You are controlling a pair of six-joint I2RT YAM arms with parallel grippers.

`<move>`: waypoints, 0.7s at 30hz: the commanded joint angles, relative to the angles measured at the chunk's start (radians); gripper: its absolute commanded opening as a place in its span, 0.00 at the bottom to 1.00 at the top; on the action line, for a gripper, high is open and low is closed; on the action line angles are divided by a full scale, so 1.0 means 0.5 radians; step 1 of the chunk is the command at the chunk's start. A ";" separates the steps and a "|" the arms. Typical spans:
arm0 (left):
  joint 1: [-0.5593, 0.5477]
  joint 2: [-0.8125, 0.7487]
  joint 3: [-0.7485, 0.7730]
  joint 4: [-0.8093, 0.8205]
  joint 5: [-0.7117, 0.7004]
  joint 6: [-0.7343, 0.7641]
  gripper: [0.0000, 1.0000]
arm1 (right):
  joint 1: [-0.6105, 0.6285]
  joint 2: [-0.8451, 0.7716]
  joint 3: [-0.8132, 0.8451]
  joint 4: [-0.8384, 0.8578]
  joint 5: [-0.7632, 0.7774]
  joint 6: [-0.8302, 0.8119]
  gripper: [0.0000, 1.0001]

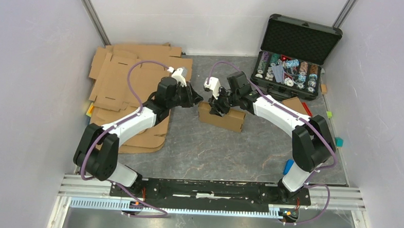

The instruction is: Fold the paper box

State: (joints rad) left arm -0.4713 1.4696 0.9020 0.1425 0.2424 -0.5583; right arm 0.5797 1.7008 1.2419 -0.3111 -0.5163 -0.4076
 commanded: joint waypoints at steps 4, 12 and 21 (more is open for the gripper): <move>0.013 -0.009 -0.180 0.170 0.010 -0.063 0.21 | -0.010 0.013 0.082 -0.001 0.014 0.018 0.47; 0.012 -0.020 -0.336 0.330 -0.009 -0.085 0.18 | -0.009 0.007 0.076 -0.007 0.017 0.007 0.47; 0.011 -0.027 -0.473 0.456 -0.028 -0.110 0.17 | -0.009 -0.002 0.072 -0.004 0.023 -0.004 0.47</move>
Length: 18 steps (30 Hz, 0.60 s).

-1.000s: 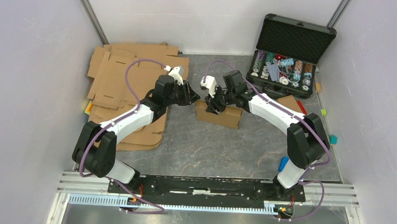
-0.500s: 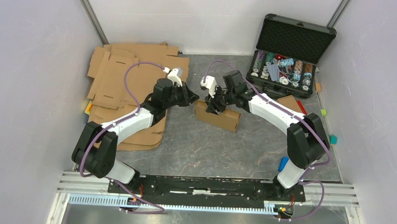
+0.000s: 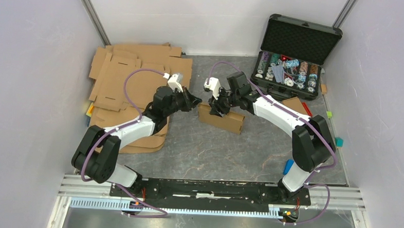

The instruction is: Fold the paper box

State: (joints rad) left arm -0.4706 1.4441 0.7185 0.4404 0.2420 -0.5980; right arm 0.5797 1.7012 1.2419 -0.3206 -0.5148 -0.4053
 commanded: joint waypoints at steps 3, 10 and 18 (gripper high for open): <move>0.008 0.018 -0.108 -0.138 -0.024 -0.029 0.16 | -0.009 -0.009 0.069 0.012 0.017 -0.017 0.47; -0.010 0.028 -0.189 -0.059 -0.070 -0.050 0.17 | -0.010 -0.030 0.050 0.028 0.022 -0.024 0.47; -0.058 0.059 -0.336 0.116 -0.196 -0.081 0.17 | -0.009 -0.027 0.054 0.027 0.022 -0.021 0.47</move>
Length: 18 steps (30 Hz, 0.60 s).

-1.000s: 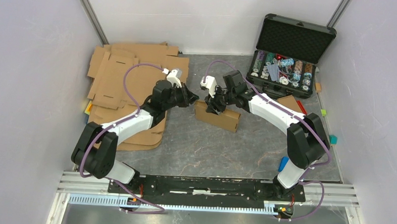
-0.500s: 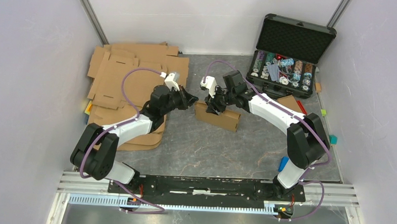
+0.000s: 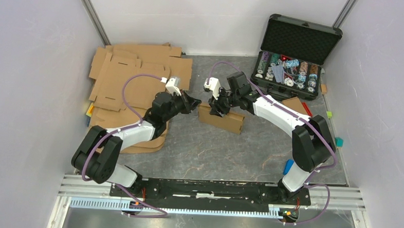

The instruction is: Fold the paper box

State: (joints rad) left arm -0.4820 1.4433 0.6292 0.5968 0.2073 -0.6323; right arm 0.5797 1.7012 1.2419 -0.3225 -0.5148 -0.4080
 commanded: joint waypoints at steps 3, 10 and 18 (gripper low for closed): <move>-0.080 0.065 -0.187 -0.166 -0.205 0.002 0.16 | -0.009 -0.025 0.053 0.031 0.020 -0.013 0.47; -0.175 0.140 -0.278 0.066 -0.380 0.001 0.15 | -0.010 -0.014 0.060 0.020 0.011 -0.009 0.47; -0.171 -0.075 -0.123 -0.326 -0.409 0.122 0.37 | -0.009 -0.024 0.053 -0.010 -0.009 -0.070 0.42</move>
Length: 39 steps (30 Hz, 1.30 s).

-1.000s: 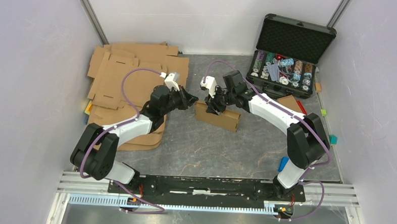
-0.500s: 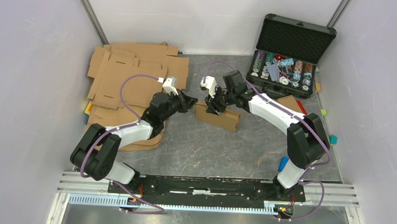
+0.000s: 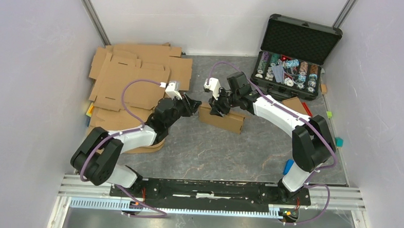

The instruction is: Fold the paper box

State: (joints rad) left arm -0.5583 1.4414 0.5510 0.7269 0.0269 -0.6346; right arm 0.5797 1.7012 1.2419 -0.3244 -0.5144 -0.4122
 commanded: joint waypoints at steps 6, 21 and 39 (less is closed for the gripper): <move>0.090 -0.265 0.218 -0.910 0.093 0.191 0.63 | -0.010 -0.025 0.052 -0.048 -0.059 -0.196 0.41; 0.200 -0.205 0.324 -0.833 0.518 0.338 0.82 | -0.021 0.013 0.153 -0.113 0.052 -0.218 0.71; 0.227 -0.262 0.293 -0.742 0.593 0.402 0.58 | -0.076 -0.297 0.191 -0.083 0.243 0.060 0.92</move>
State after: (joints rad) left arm -0.4488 1.3178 0.6800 0.3248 0.3084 -0.4740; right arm 0.5529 1.6730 1.3090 -0.3836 -0.4145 -0.4492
